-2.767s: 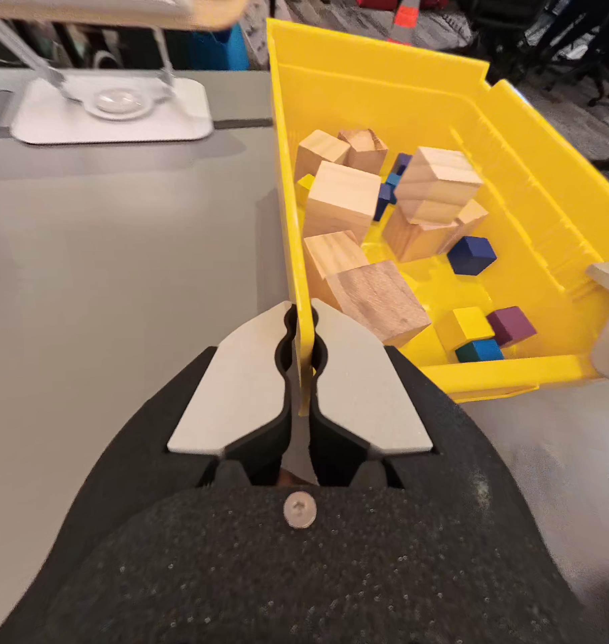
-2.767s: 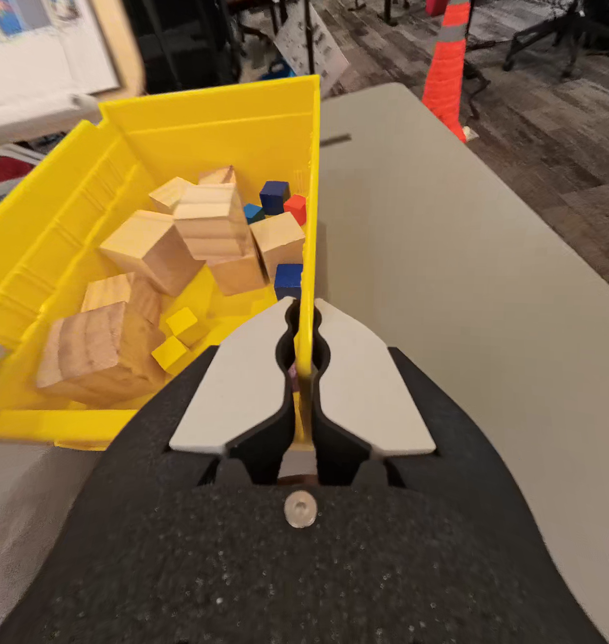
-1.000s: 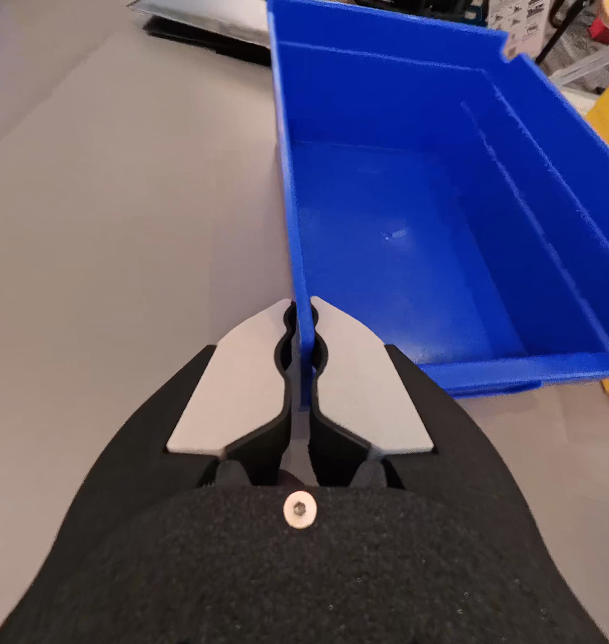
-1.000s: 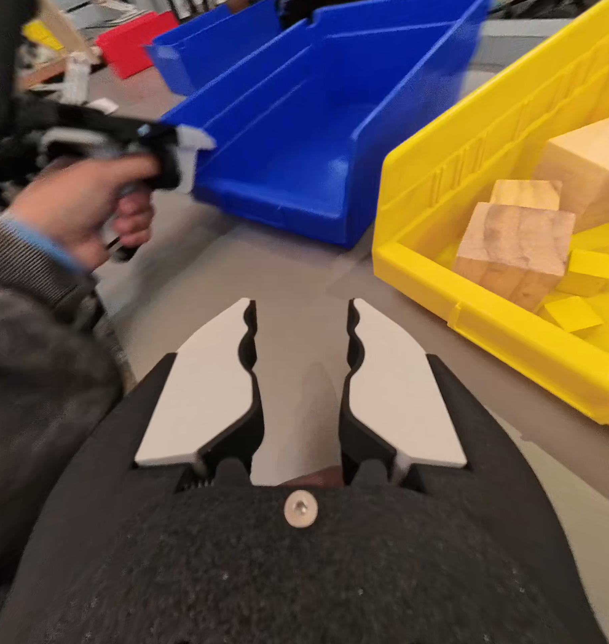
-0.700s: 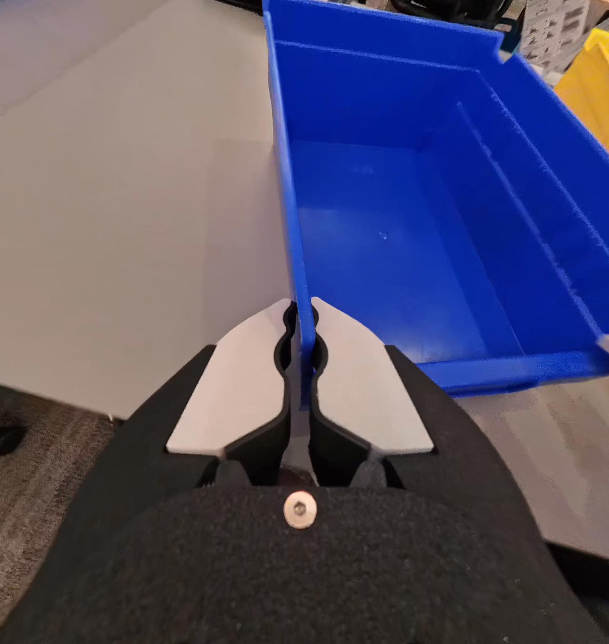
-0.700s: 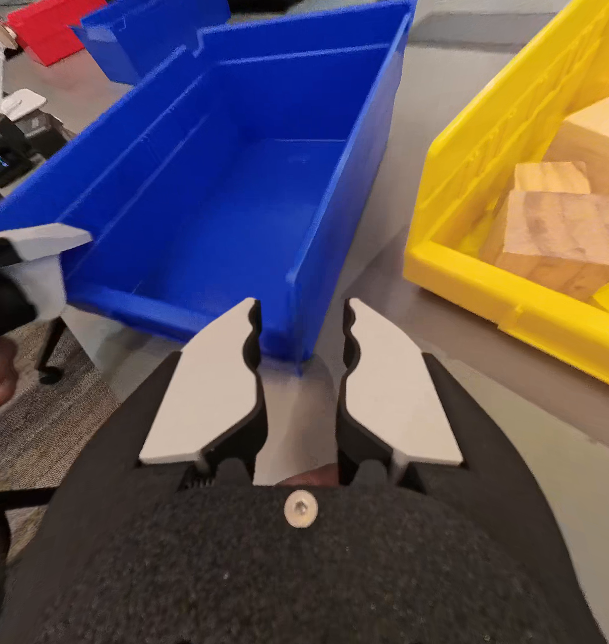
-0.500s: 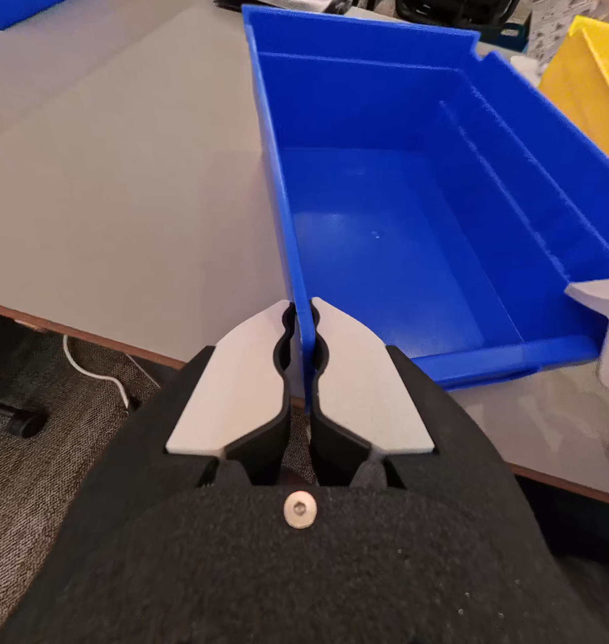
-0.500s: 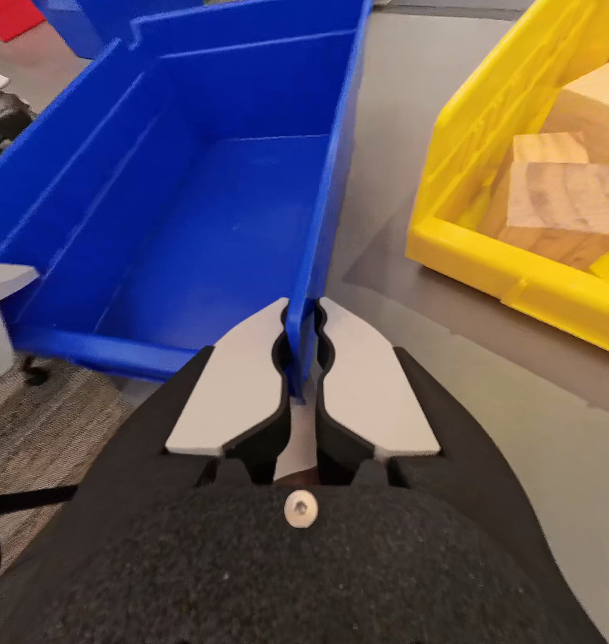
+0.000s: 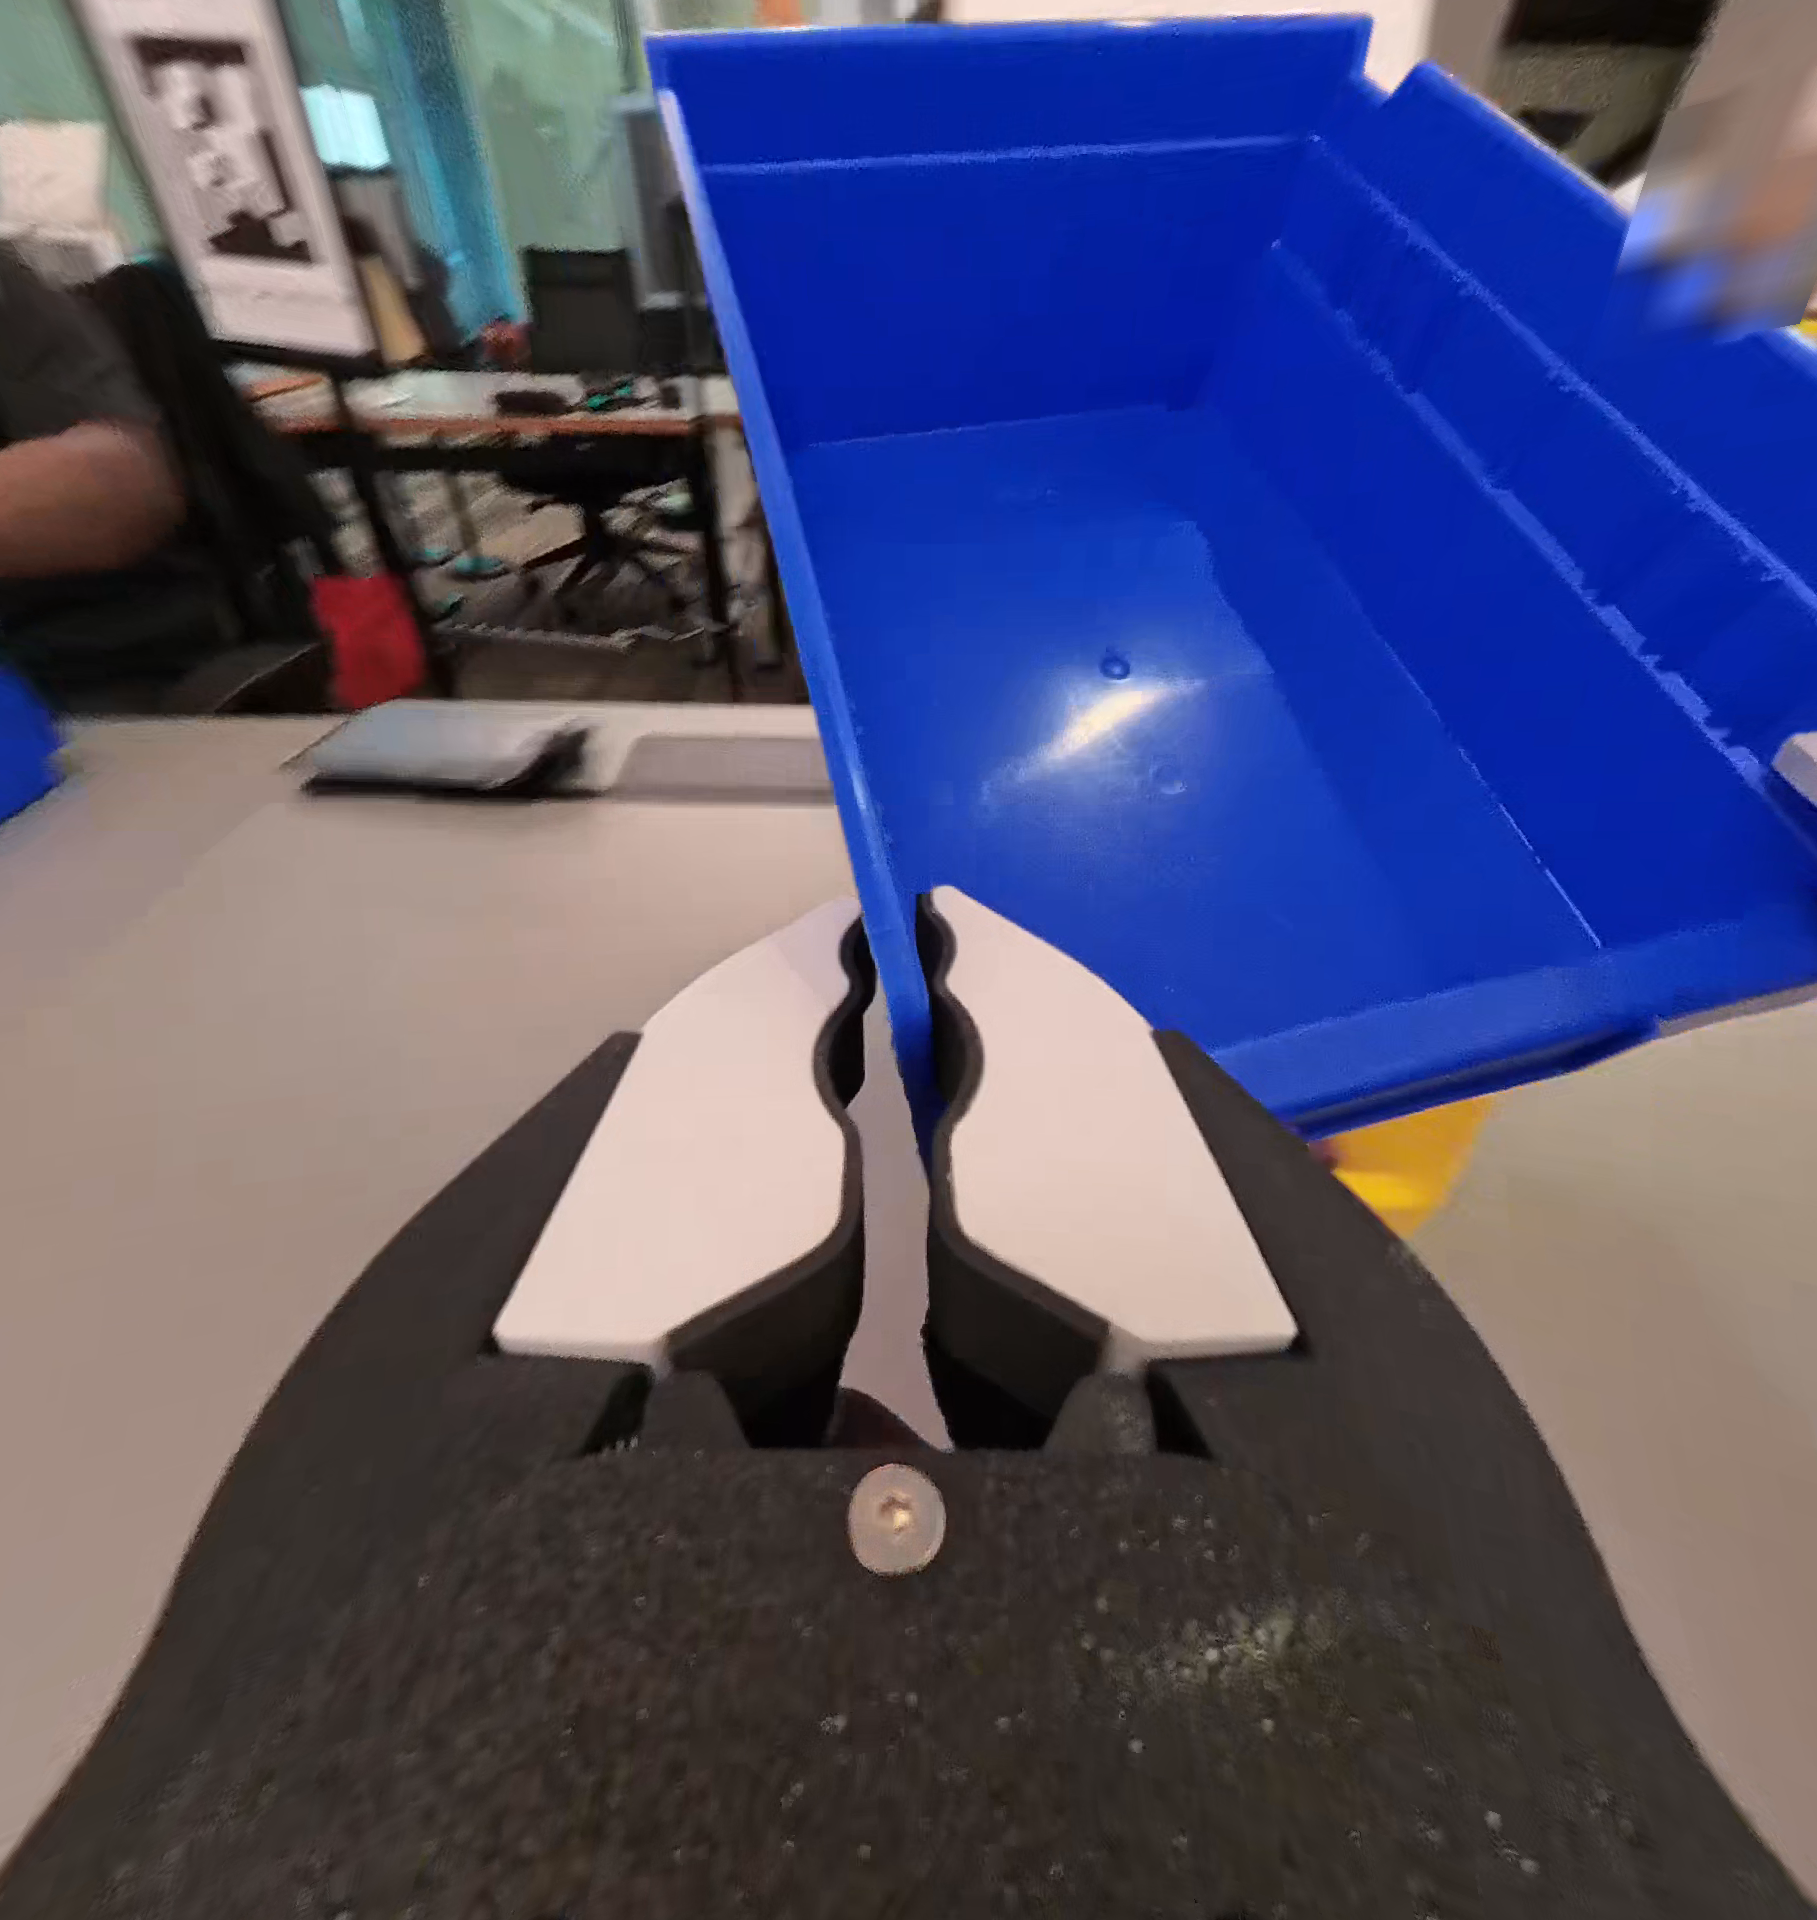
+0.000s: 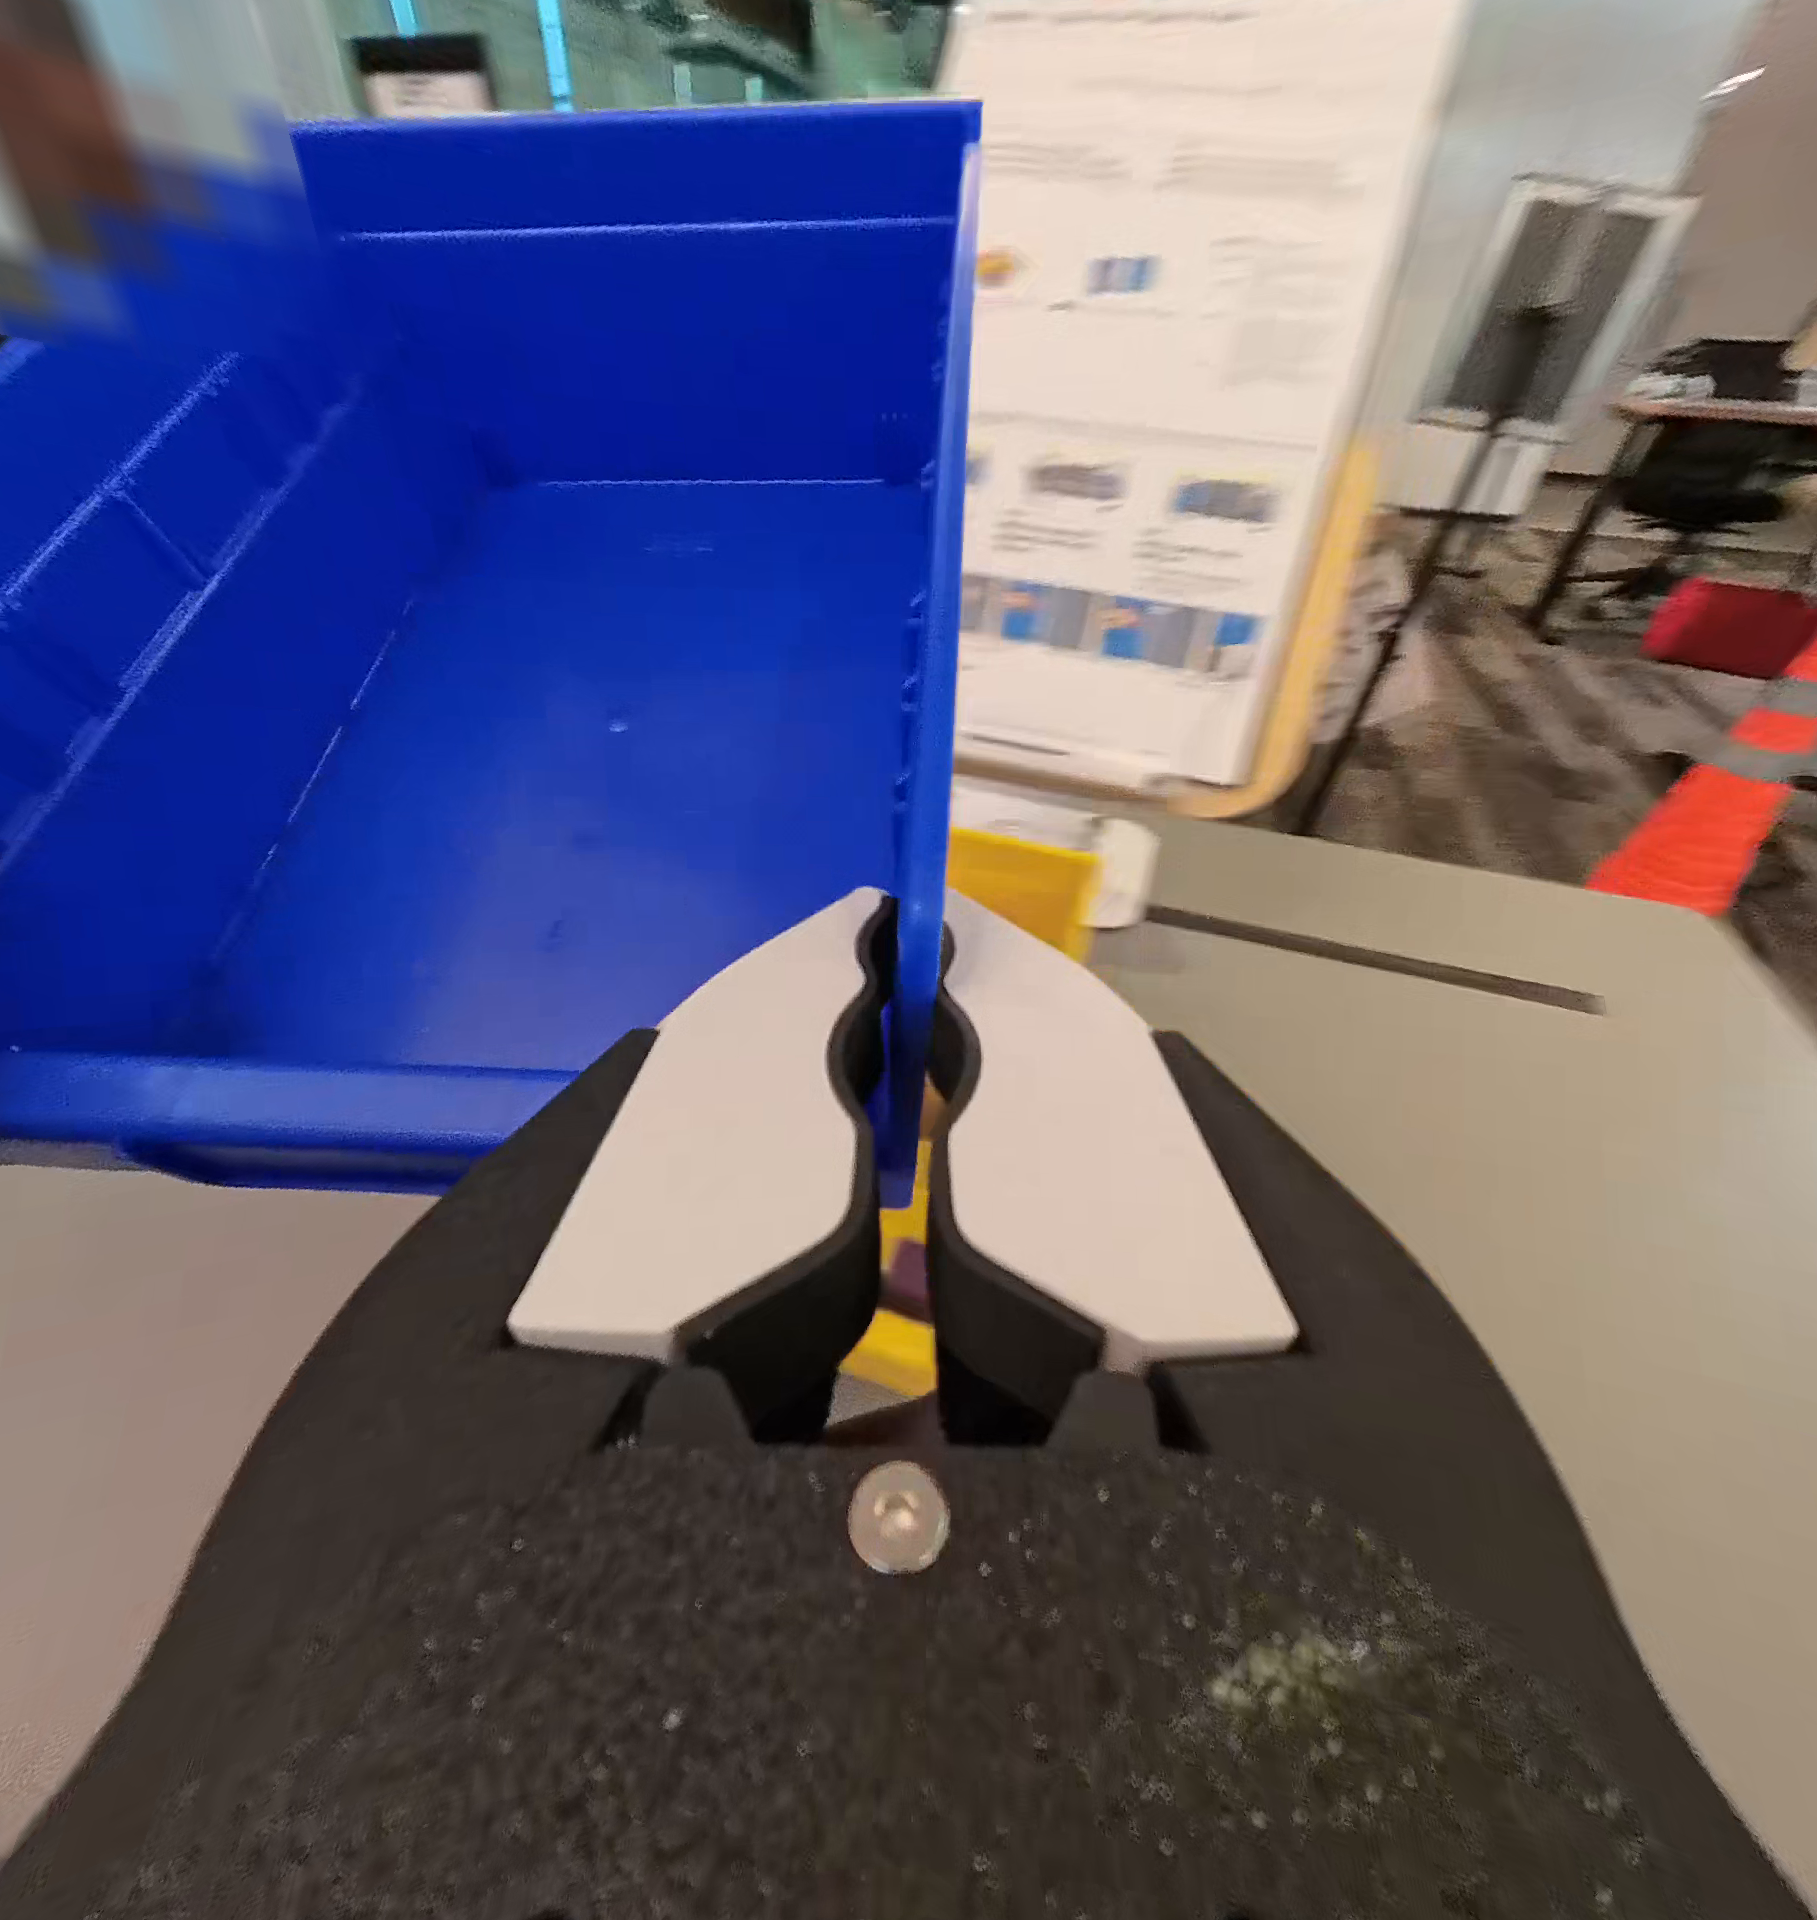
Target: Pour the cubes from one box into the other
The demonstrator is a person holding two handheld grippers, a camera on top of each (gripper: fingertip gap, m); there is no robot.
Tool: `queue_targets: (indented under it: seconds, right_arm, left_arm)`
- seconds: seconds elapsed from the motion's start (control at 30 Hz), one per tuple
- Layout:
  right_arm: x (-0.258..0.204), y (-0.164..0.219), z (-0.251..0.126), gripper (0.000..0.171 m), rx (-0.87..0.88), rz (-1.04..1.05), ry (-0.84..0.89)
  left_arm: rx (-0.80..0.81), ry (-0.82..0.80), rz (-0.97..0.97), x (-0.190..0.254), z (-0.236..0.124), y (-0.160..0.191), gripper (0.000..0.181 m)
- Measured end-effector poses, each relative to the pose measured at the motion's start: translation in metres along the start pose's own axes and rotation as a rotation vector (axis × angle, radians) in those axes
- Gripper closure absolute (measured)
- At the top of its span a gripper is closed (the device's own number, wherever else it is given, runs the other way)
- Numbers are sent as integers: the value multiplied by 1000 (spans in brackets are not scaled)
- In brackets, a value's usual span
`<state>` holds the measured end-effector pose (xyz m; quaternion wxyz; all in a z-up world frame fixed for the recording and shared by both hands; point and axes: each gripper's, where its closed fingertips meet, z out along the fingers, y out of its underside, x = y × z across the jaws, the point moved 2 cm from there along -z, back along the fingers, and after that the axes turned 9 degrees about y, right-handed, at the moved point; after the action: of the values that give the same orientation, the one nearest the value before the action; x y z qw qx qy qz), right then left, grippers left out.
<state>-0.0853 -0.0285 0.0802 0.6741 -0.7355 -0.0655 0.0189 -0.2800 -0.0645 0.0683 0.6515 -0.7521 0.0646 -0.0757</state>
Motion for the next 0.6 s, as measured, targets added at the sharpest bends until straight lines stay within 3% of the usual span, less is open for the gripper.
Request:
queue_targets:
  seconds: [0.13,0.33,0.47,0.6]
  right_arm:
    - [133,19,-3,169,-36,12,172]
    - [303,122,9,169,-279,48,265]
    - [349,182,14,169,-321,117,253]
    - [362,210,22,169,-344,82,225]
  left_arm:
    - [-58,176,43,118,74,5,175]
    - [-267,318,136,280,158,88,174]
    - [-327,322,167,326,183,129,173]
    - [-371,327,140,338,197,160,173]
